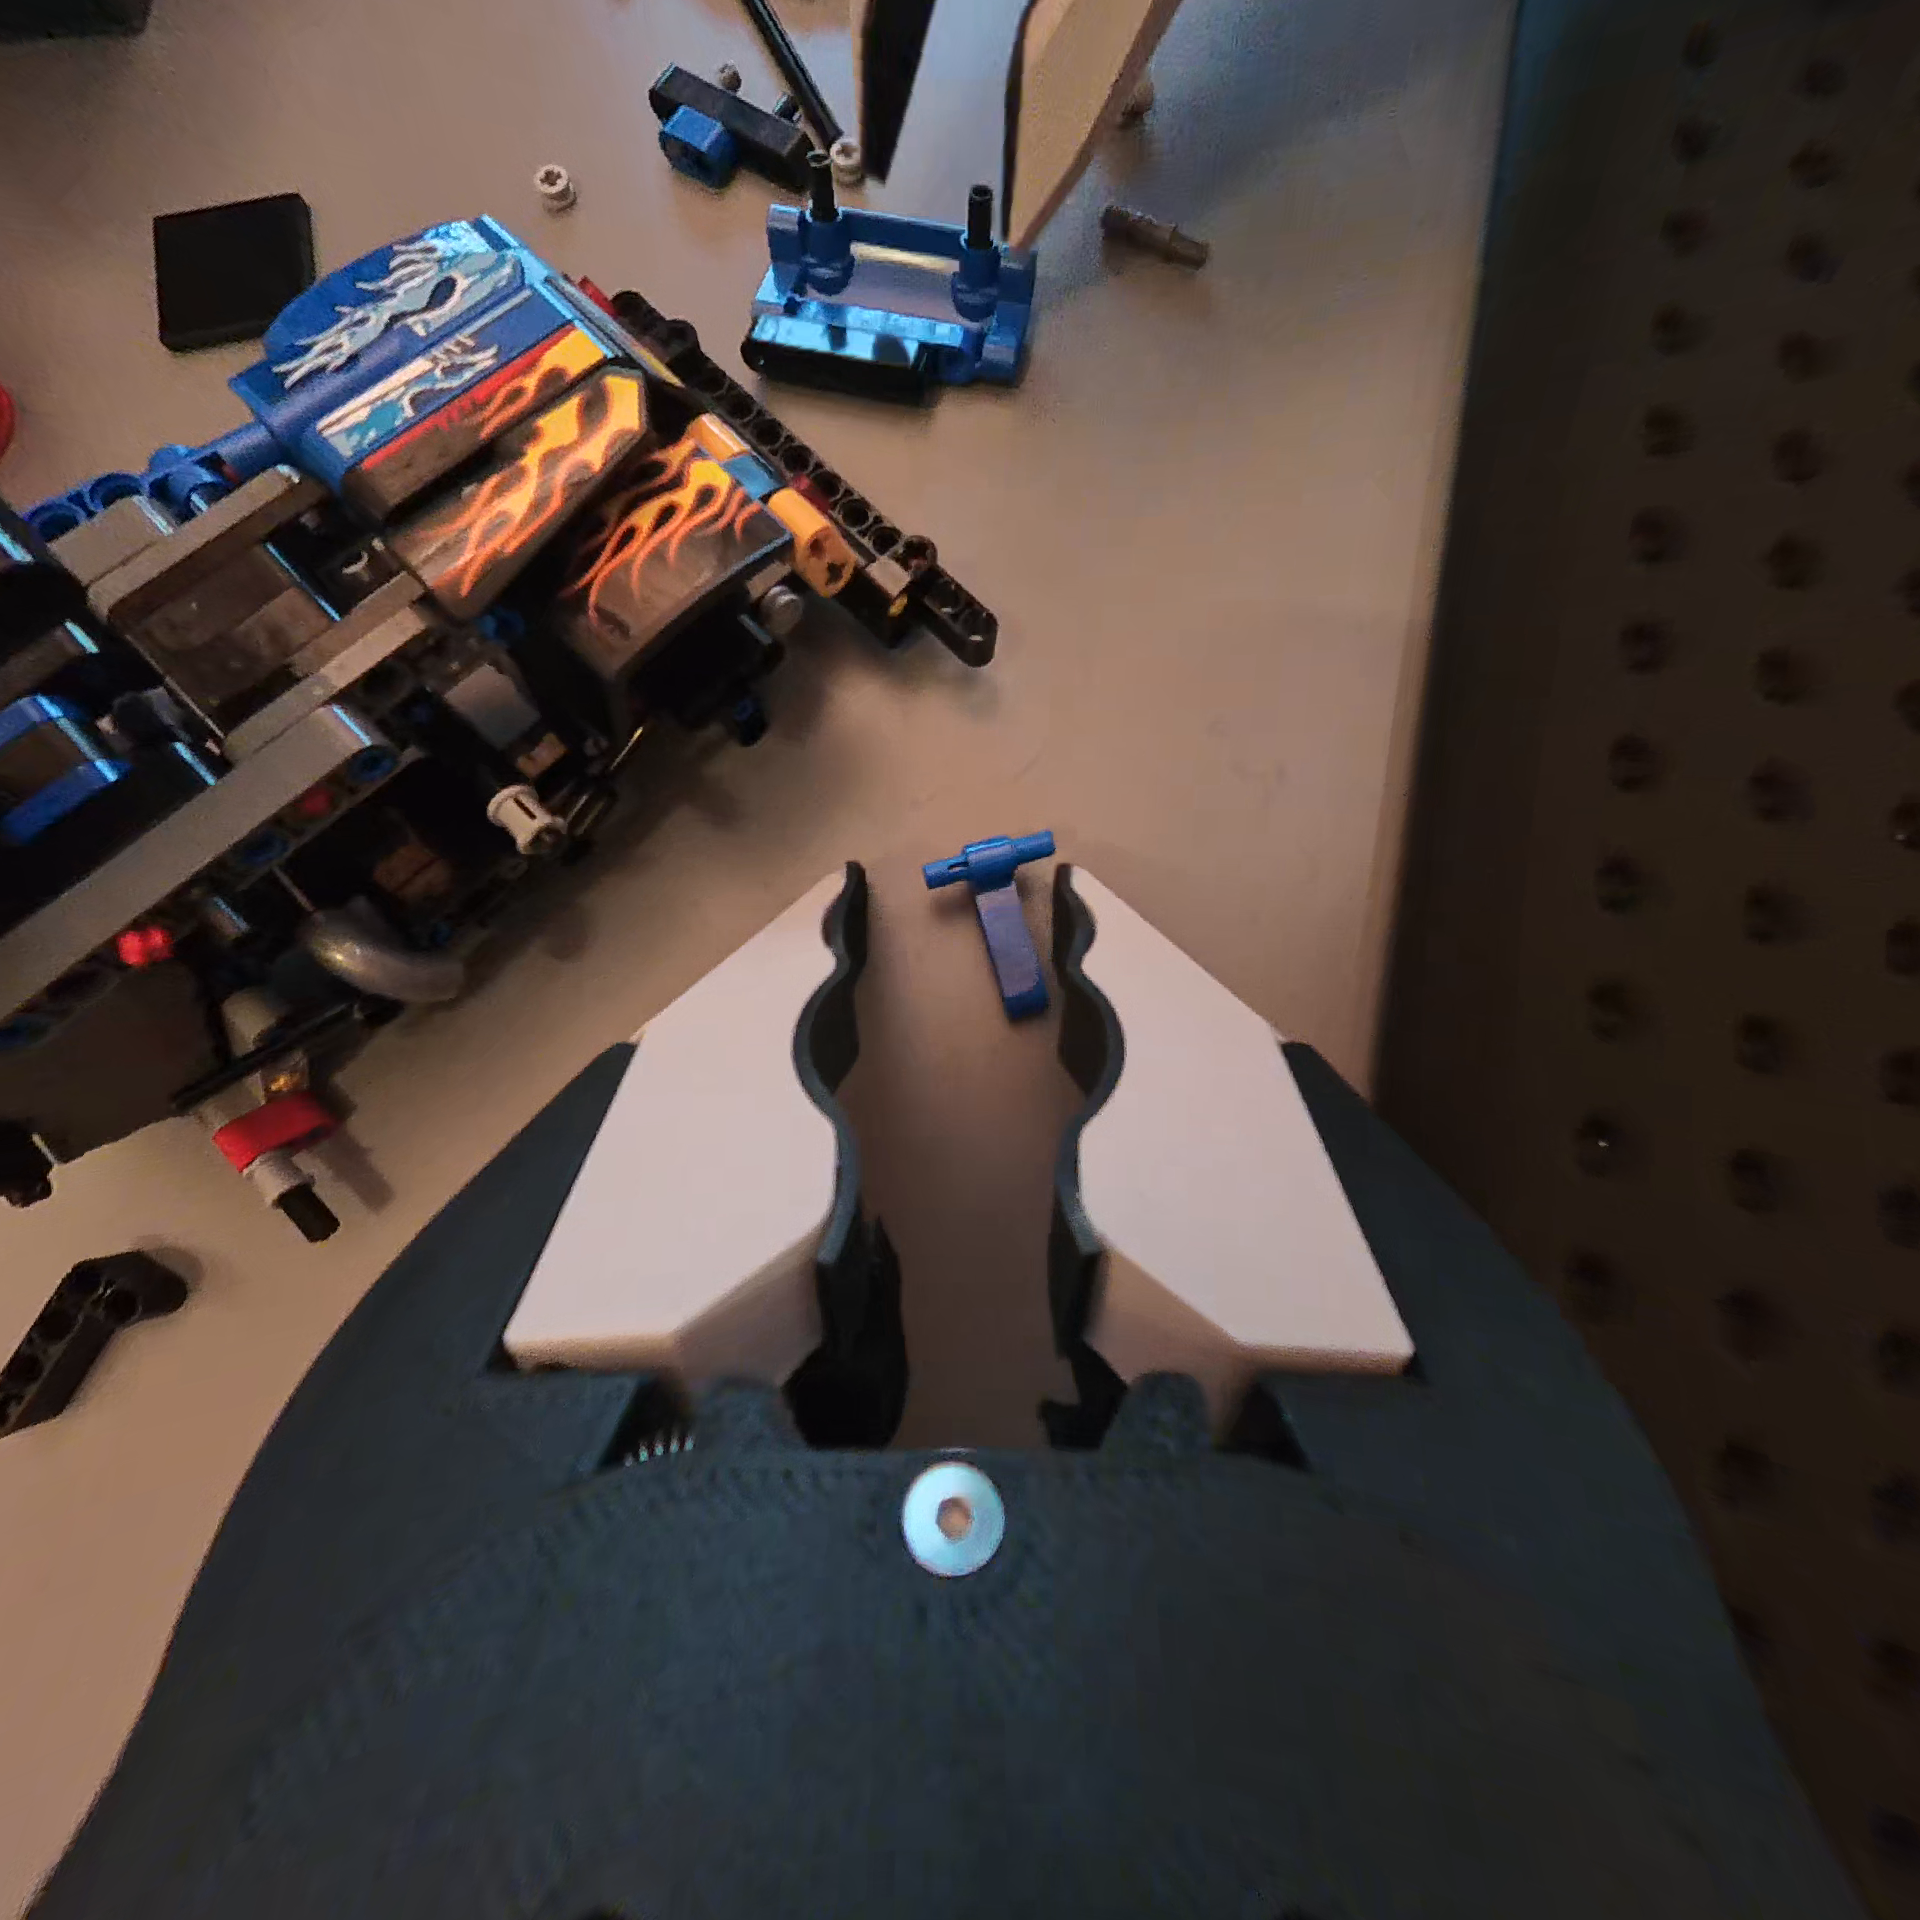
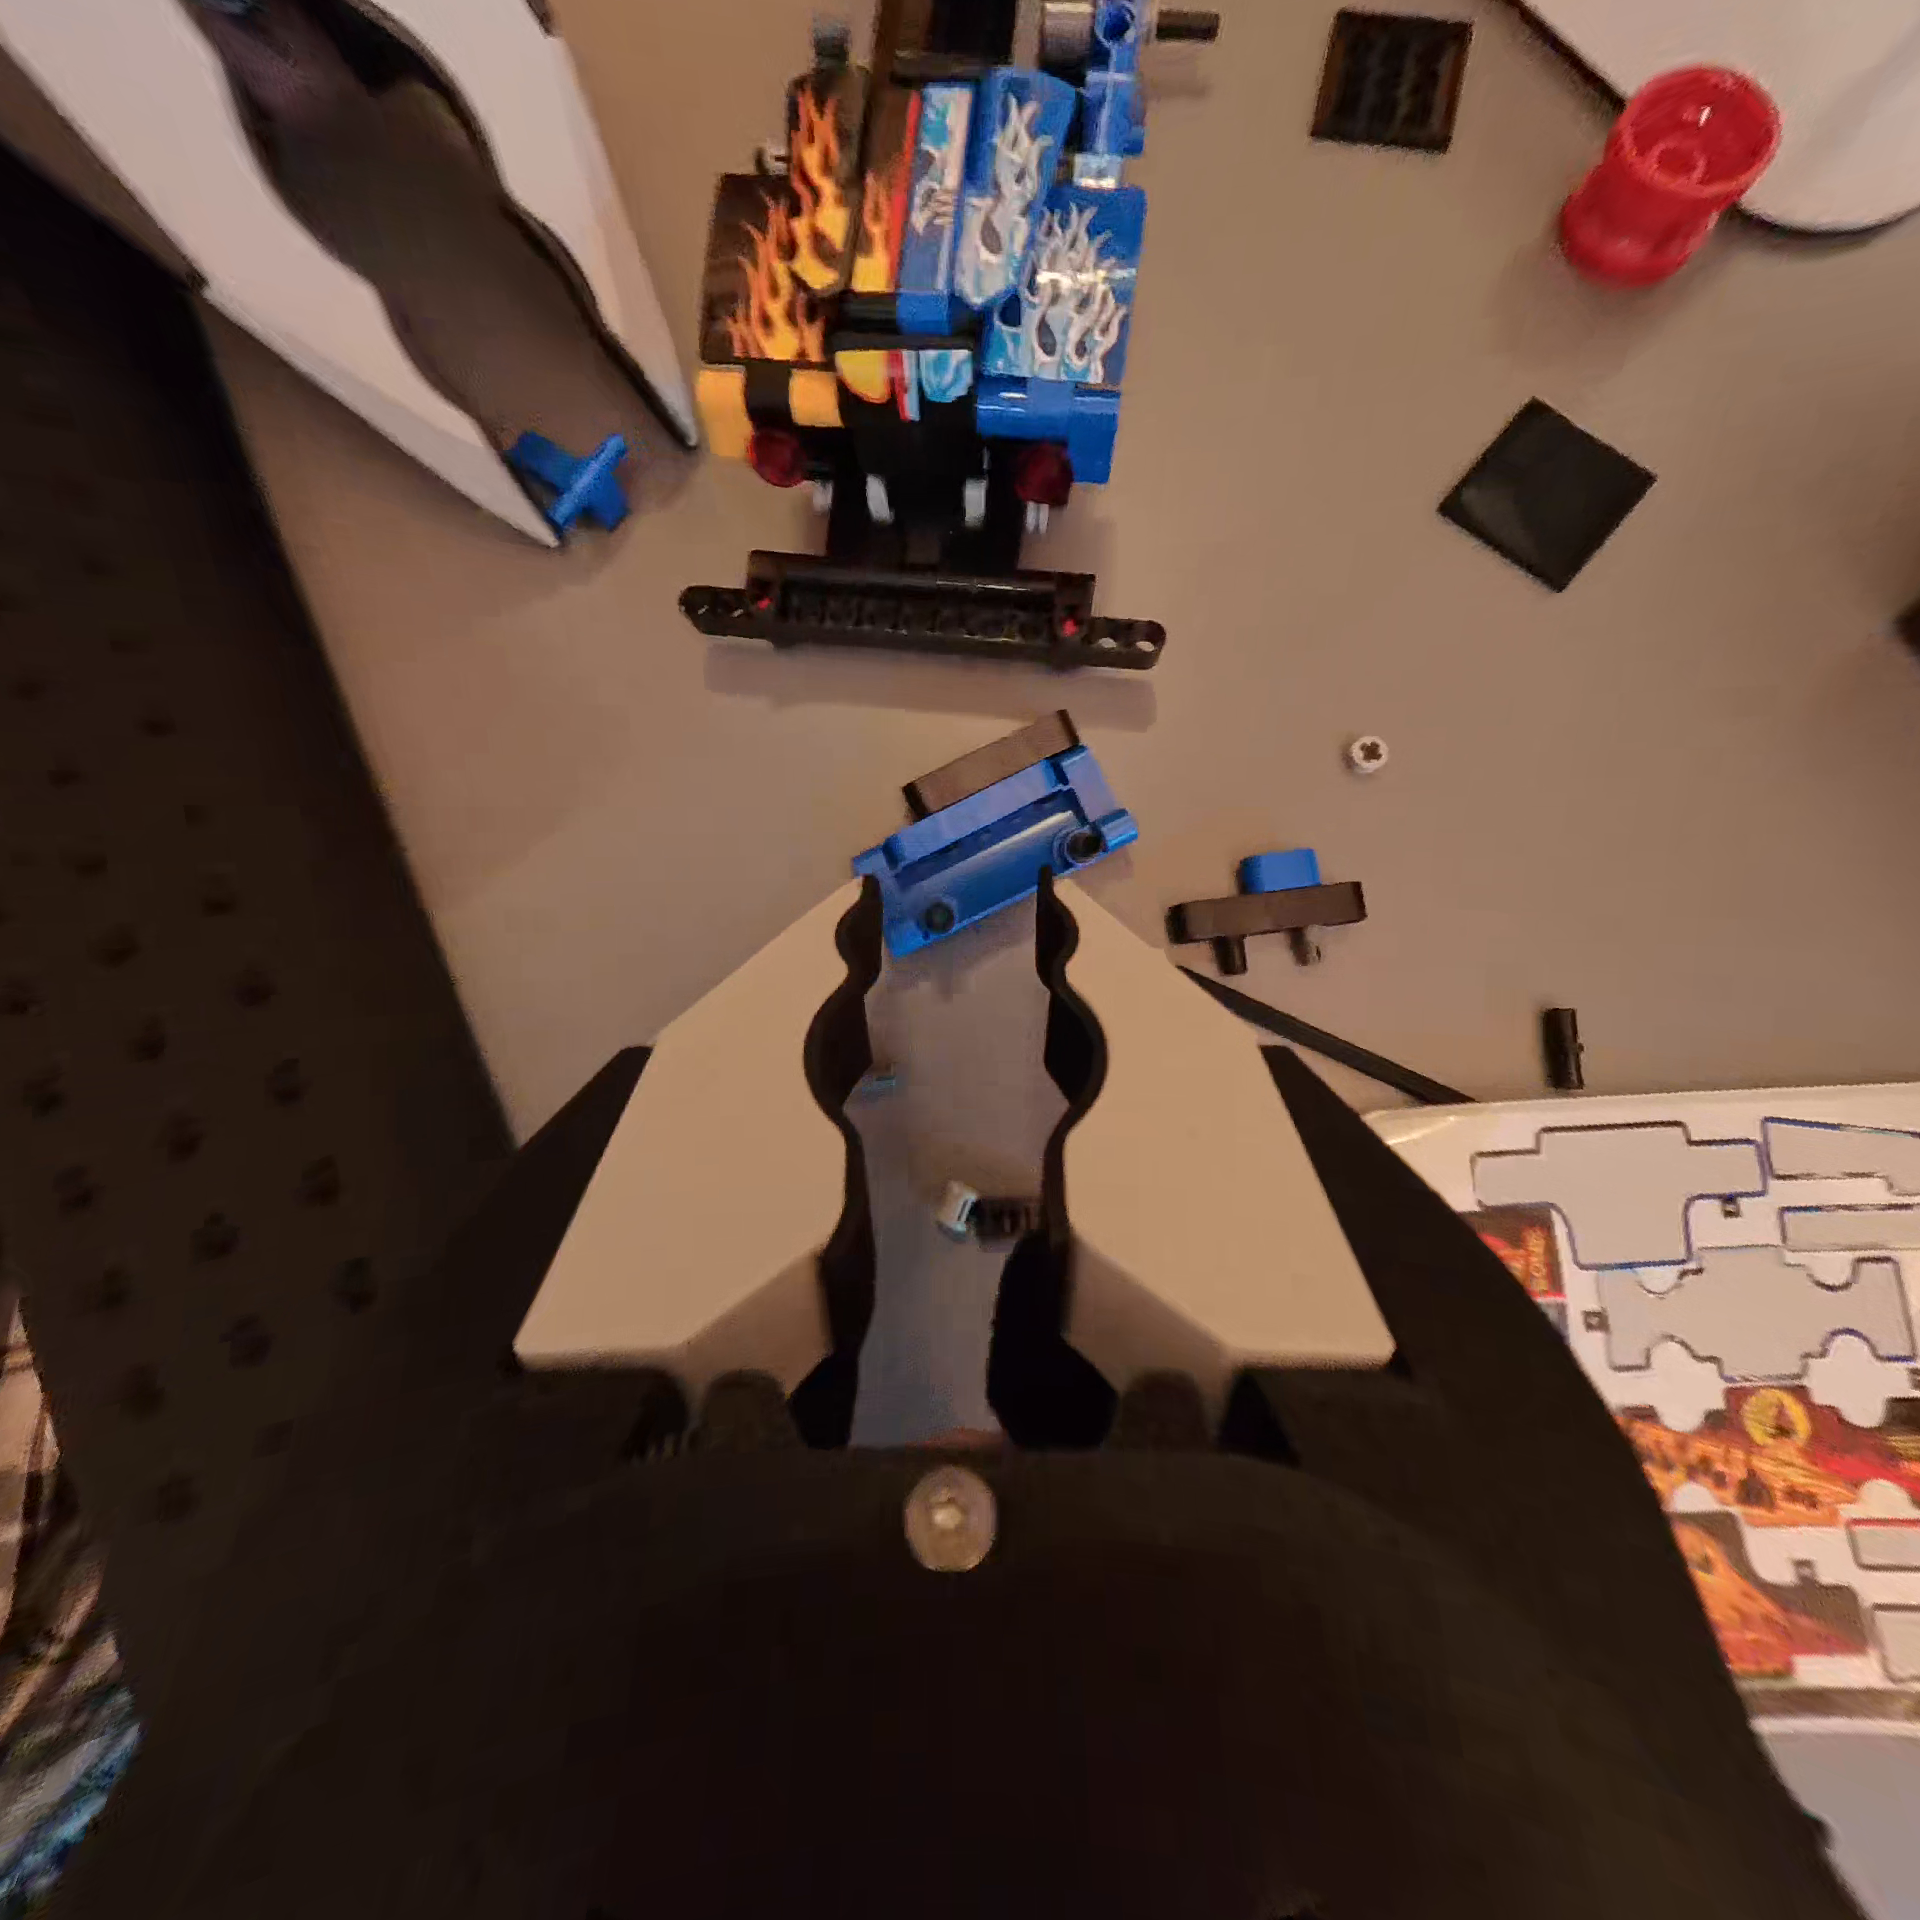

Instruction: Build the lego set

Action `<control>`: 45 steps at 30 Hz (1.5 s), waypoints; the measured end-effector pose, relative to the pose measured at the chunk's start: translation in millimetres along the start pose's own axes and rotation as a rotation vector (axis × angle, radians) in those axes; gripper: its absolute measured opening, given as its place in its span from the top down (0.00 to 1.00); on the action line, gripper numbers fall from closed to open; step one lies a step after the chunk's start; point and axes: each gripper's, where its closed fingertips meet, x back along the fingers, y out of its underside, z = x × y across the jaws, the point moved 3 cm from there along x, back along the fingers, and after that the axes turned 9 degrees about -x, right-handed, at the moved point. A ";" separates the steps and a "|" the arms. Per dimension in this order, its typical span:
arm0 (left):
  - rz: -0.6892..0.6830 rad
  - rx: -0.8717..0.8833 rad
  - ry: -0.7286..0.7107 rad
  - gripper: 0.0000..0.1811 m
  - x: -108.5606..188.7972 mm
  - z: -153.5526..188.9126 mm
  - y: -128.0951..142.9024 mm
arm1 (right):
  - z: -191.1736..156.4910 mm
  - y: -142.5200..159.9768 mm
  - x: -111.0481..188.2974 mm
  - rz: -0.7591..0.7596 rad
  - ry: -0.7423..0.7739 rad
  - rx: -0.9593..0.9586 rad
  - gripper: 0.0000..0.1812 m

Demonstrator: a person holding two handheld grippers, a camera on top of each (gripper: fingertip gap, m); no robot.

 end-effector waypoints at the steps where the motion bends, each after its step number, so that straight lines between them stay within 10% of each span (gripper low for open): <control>1: 0.003 0.003 -0.006 0.81 0.7 -0.6 0.0 | -0.2 0.0 -4.6 -0.006 -0.003 -0.018 0.84; 10: 0.190 0.008 -0.184 0.78 33.2 -23.0 -35.9 | 12.7 -3.1 10.0 0.012 0.021 -0.014 0.87; 26: 0.120 0.104 -0.381 0.78 16.2 -38.1 -48.6 | 66.9 -1.8 -10.9 -0.087 0.089 -0.019 0.79; 40: 0.063 -0.034 -0.424 0.85 10.7 -40.0 -64.2 | 41.3 -38.6 25.3 0.296 0.050 0.209 0.79; 45: 0.254 0.003 -0.349 0.86 29.2 -32.2 -86.5 | 9.5 -59.7 41.7 0.445 0.021 0.361 0.79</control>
